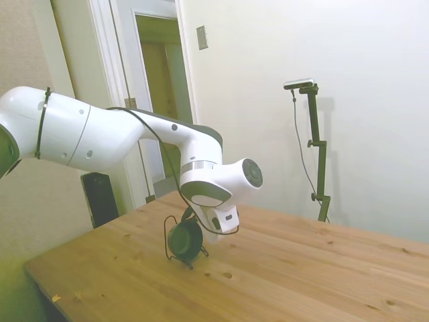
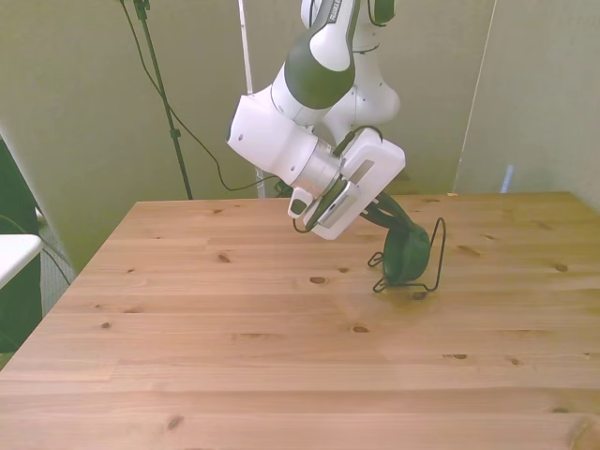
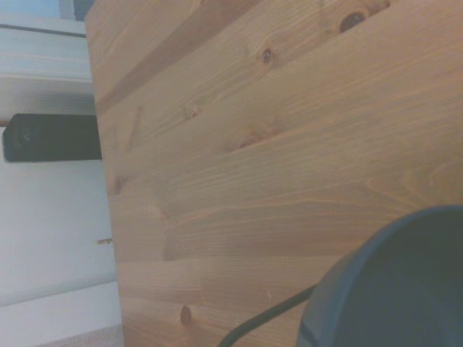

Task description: Load the bowl

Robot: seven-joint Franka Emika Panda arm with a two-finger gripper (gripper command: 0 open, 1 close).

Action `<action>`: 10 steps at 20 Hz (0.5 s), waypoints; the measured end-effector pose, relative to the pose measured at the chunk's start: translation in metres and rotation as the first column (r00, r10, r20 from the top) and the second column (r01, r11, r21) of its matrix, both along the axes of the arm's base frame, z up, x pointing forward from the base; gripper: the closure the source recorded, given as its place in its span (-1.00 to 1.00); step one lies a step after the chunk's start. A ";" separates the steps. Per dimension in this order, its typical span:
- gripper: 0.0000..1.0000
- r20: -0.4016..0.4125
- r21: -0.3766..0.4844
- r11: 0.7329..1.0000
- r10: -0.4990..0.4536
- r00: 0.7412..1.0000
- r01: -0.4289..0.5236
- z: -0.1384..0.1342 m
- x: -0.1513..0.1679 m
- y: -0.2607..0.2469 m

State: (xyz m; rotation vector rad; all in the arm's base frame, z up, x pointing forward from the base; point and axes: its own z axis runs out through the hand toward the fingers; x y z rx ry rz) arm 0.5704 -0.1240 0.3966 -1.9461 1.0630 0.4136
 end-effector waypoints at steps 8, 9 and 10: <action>-1.00 -0.008 -0.017 1.000 0.014 1.000 -0.014 0.003 0.002 0.005; -1.00 -0.011 -0.018 1.000 0.015 1.000 -0.015 0.003 0.002 0.006; -1.00 -0.015 -0.019 1.000 0.016 1.000 -0.016 0.002 0.003 0.007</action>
